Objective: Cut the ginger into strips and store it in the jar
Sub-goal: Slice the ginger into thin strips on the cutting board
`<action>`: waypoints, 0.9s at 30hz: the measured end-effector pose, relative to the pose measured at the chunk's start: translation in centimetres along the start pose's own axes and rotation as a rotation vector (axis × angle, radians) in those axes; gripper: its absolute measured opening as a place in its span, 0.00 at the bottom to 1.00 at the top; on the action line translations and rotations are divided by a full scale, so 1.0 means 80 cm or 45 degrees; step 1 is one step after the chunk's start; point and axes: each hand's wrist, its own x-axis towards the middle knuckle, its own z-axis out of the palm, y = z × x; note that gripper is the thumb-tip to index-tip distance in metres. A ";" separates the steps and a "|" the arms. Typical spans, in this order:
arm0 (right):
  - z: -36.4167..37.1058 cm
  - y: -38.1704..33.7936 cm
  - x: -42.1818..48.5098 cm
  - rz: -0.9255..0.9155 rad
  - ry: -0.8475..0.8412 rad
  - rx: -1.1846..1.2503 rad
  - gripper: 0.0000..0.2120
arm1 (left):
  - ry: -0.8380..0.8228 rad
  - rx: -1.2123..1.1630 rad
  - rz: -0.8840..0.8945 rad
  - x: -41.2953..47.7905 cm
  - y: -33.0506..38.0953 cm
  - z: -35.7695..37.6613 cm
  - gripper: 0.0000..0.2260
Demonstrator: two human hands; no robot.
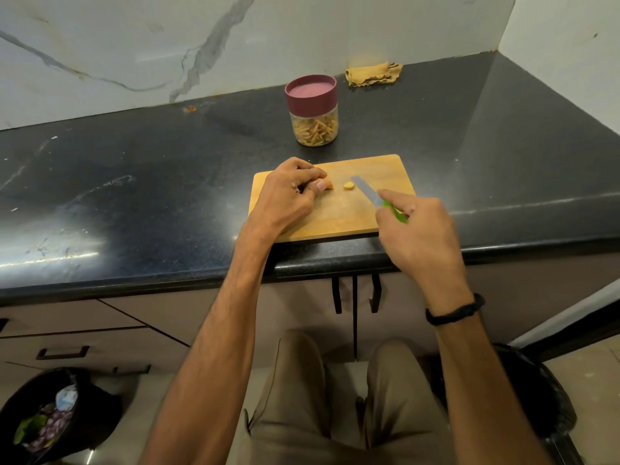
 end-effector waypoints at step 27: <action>0.073 -0.026 0.009 -0.251 0.051 -0.432 0.21 | 0.052 -0.066 -0.022 0.003 -0.002 0.003 0.03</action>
